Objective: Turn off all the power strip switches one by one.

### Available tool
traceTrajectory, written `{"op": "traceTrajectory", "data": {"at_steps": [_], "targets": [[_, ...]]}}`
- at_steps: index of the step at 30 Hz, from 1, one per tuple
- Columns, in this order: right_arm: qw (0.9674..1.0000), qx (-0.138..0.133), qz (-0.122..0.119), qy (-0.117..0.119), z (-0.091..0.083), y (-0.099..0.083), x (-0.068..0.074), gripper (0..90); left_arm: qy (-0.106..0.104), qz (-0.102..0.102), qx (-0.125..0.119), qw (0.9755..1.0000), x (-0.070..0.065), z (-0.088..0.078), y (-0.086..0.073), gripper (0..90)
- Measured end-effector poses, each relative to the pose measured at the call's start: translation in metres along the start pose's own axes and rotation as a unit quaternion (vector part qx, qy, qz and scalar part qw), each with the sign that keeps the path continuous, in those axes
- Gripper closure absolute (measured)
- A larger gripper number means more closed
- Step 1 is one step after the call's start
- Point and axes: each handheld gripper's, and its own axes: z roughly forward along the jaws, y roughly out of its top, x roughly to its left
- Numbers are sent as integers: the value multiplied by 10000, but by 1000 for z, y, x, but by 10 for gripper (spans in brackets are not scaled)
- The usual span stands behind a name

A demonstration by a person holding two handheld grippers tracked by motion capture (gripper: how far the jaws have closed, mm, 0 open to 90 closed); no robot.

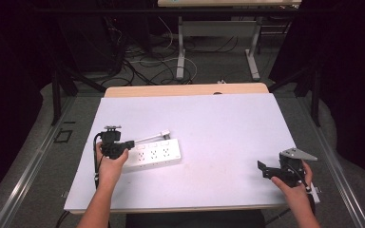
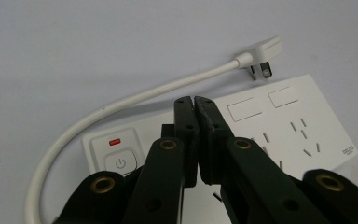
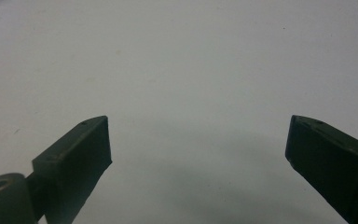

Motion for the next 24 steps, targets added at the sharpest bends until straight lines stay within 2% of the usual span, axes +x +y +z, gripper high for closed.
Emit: {"op": "traceTrajectory", "data": {"at_steps": [3, 4, 5, 8, 11, 12, 13, 16, 18, 20, 22, 24], "targets": [[10000, -5, -7, 9, 0, 0, 0, 66, 14, -7, -50, 10000, -3, 3, 2, 890], [10000, 0, -5, -1, 0, 0, 0, 66, -9, 3, 47, 10000, -3, 3, 3, 890], [10000, 2, -11, 5, 0, 0, 0, 66, 12, -7, -11, 10000, -4, 4, 3, 890], [10000, 1, -5, 2, 0, 0, 0, 66, -3, 12, 92, 10000, -6, 6, 4, 893], [10000, 3, 6, 15, 0, 0, 1, 66, 33, -9, 51, 10000, -8, 9, 3, 897], [10000, 7, 16, 11, 1, 0, 1, 66, 0, 24, 144, 9999, -7, 9, 4, 897], [10000, 14, 25, 12, 0, 0, 1, 66, 16, 6, 78, 10000, -8, 11, 4, 897], [10000, 4, 19, 11, 1, 0, 1, 67, -13, 20, 166, 9999, -9, 12, 5, 899], [10000, 4, 14, 11, 1, 0, 1, 68, 8, 12, 118, 9999, -10, 15, 4, 899], [10000, 8, 18, 14, 1, 0, 1, 68, -23, 62, 259, 9996, -10, 16, 5, 900], [10000, -8, 21, -2, 1, 0, 2, 68, -1, 20, 178, 9998, -12, 19, 5, 900], [10000, 12, 18, 12, 1, 0, 1, 67, -30, 48, 284, 9996, -13, 21, 5, 900]]}}
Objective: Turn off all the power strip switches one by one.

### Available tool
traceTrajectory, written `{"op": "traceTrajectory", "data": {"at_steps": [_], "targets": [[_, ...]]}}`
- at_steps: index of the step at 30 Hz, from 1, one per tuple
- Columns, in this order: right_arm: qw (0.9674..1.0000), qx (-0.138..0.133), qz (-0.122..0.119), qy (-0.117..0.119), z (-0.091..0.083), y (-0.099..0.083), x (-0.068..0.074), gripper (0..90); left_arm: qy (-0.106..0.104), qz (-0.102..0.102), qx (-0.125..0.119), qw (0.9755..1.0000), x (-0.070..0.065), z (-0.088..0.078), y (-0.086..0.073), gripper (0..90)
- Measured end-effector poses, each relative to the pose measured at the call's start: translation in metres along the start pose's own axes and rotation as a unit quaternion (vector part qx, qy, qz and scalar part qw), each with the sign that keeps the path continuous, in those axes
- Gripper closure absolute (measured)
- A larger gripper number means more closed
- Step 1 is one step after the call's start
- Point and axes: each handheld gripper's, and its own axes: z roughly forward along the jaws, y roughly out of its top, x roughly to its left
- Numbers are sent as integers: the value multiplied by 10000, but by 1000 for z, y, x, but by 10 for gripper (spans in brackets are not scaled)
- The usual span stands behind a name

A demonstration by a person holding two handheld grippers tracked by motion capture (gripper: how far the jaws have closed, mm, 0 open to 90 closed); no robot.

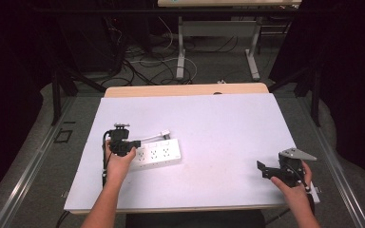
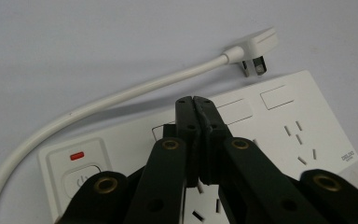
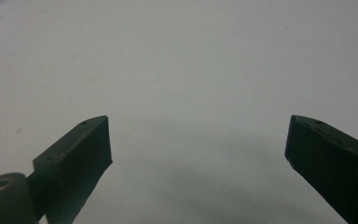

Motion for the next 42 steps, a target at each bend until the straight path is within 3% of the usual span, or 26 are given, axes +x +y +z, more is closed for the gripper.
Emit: {"op": "traceTrajectory", "data": {"at_steps": [14, 32, 35, 39, 40, 42], "targets": [[10000, -1, 2, 13, -1, 0, 0, 68, 66, 21, 20, 10000, -10, 15, 1, 900], [10000, -10, -44, 22, -1, 1, 1, 68, 213, 119, 141, 9996, -10, 16, 1, 900], [10000, -42, -31, 2, -1, 1, 1, 68, 248, 106, 51, 9996, -10, 17, 0, 900], [10000, 25, -65, 22, -1, 1, 1, 68, 140, 29, 105, 9998, -9, 19, -1, 900], [10000, 18, -72, 17, -1, 1, 1, 68, -45, -41, 124, 9999, -8, 20, -1, 900], [10000, 5, -49, 53, -1, 1, 2, 68, -130, -15, 211, 9997, -9, 20, -1, 900]]}}
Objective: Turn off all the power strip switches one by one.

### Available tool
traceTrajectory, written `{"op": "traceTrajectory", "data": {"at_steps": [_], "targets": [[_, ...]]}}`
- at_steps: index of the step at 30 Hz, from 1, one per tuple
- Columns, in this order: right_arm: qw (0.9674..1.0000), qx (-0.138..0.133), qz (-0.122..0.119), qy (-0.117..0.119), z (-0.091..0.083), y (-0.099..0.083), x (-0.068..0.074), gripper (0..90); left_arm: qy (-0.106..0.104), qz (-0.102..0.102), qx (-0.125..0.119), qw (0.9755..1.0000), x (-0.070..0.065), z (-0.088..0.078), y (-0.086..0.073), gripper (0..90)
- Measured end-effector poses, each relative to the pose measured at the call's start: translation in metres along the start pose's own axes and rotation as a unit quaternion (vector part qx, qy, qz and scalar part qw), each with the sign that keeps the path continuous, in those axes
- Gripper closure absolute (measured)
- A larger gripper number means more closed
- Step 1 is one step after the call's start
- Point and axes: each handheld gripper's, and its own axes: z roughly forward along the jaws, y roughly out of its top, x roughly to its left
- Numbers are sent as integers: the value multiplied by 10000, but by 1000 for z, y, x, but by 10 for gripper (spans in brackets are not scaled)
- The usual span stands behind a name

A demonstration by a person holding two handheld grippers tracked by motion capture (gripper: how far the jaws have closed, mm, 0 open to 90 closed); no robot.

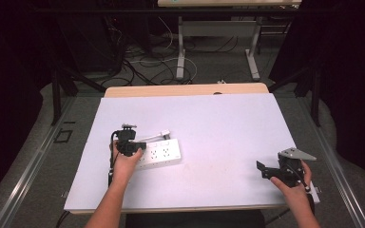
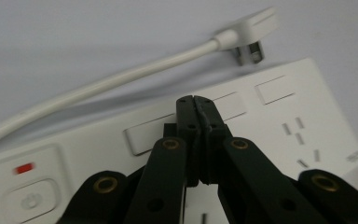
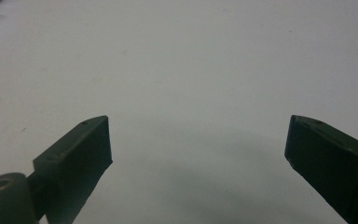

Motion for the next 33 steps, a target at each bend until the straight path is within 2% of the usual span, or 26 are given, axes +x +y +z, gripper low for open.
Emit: {"op": "traceTrajectory", "data": {"at_steps": [1, 3, 5, 6, 7, 8, 10, 12, 15, 17, 19, 28, 31, 33], "targets": [[10000, 2, 6, -2, 0, 0, 0, 68, 65, -6, -101, 9999, -2, 1, -1, 900], [10000, -9, 2, -8, 0, 0, 0, 68, 121, 20, -116, 9999, -3, 2, -1, 900], [10000, -7, -15, -11, 0, 0, -1, 68, 117, -5, -113, 9999, -3, 2, -1, 900], [9999, 110, -28, -22, -2, 0, -1, 68, 112, -7, -111, 9999, -3, 1, -1, 900], [10000, -8, -11, -10, 0, 0, -1, 68, 104, -6, -106, 9999, -3, 1, -1, 900], [9999, 110, -33, -19, -2, 0, -1, 68, 97, -16, -110, 9999, -3, 1, -1, 900], [10000, -57, -10, -55, 0, -1, 0, 68, 97, -50, -130, 9999, -2, 2, -1, 900], [10000, -17, 2, -8, 0, 0, -1, 69, 84, -47, -84, 9999, -2, 1, 0, 900], [10000, -16, 3, -14, 0, 0, -1, 69, 144, -24, -149, 9998, -3, 2, 0, 900], [10000, -14, -4, -9, 0, -1, -1, 70, 125, 6, -73, 9999, -3, 1, 1, 900], [10000, -12, -8, -7, 1, -1, -1, 70, 154, -7, -120, 9998, -4, 2, 2, 900], [10000, -18, -9, -3, 0, 0, -1, 70, 67, 300, -56, 9995, -12, 4, 5, 900], [10000, -14, -7, 3, 0, -1, -1, 70, 29, 353, -15, 9994, -15, 4, 6, 900], [10000, -51, 5, -43, 1, -1, -1, 70, 39, 328, -81, 9994, -15, 6, 6, 900]]}}
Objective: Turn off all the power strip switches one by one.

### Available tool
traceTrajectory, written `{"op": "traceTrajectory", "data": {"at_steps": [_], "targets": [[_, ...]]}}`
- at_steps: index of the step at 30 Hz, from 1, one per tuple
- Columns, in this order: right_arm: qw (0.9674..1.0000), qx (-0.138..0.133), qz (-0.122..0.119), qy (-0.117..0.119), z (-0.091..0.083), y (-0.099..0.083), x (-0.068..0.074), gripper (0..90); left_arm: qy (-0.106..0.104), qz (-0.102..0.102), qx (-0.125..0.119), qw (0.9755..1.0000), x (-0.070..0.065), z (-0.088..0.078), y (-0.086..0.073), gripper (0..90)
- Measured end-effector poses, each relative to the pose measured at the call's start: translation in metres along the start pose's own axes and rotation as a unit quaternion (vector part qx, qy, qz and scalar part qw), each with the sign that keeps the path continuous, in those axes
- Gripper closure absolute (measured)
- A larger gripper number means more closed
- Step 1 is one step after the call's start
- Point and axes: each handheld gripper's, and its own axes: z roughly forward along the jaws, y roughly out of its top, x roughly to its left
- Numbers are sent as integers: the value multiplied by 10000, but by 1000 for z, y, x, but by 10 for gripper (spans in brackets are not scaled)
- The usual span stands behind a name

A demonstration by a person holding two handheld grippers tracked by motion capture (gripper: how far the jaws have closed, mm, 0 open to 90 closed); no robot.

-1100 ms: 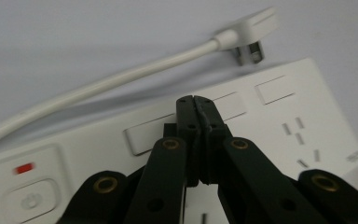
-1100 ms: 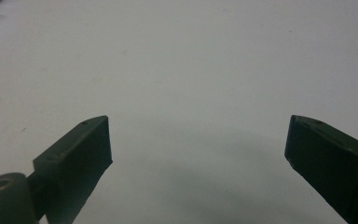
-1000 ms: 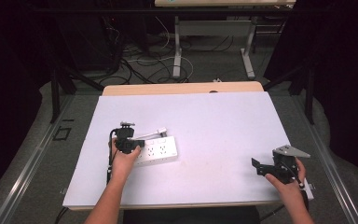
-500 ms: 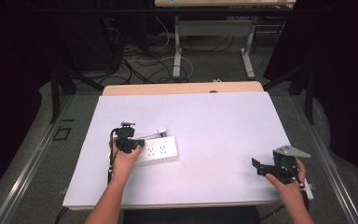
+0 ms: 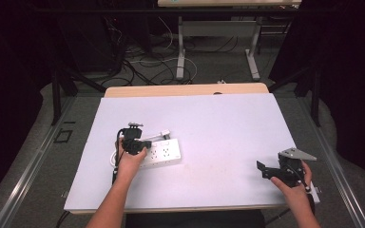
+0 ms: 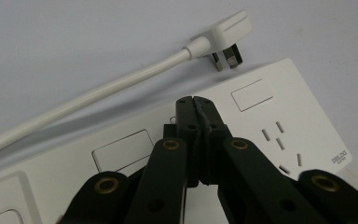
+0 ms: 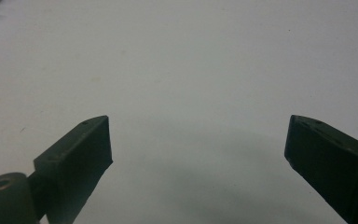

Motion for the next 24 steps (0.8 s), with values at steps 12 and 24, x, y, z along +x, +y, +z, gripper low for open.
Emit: {"op": "traceTrajectory", "data": {"at_steps": [12, 24], "targets": [[10000, 44, -17, 45, 0, 0, -1, 70, -47, 32, -19, 10000, -8, 3, 6, 900], [10000, 21, 40, 25, -1, 0, 0, 70, -50, 49, 46, 10000, -11, 9, 7, 900]]}}
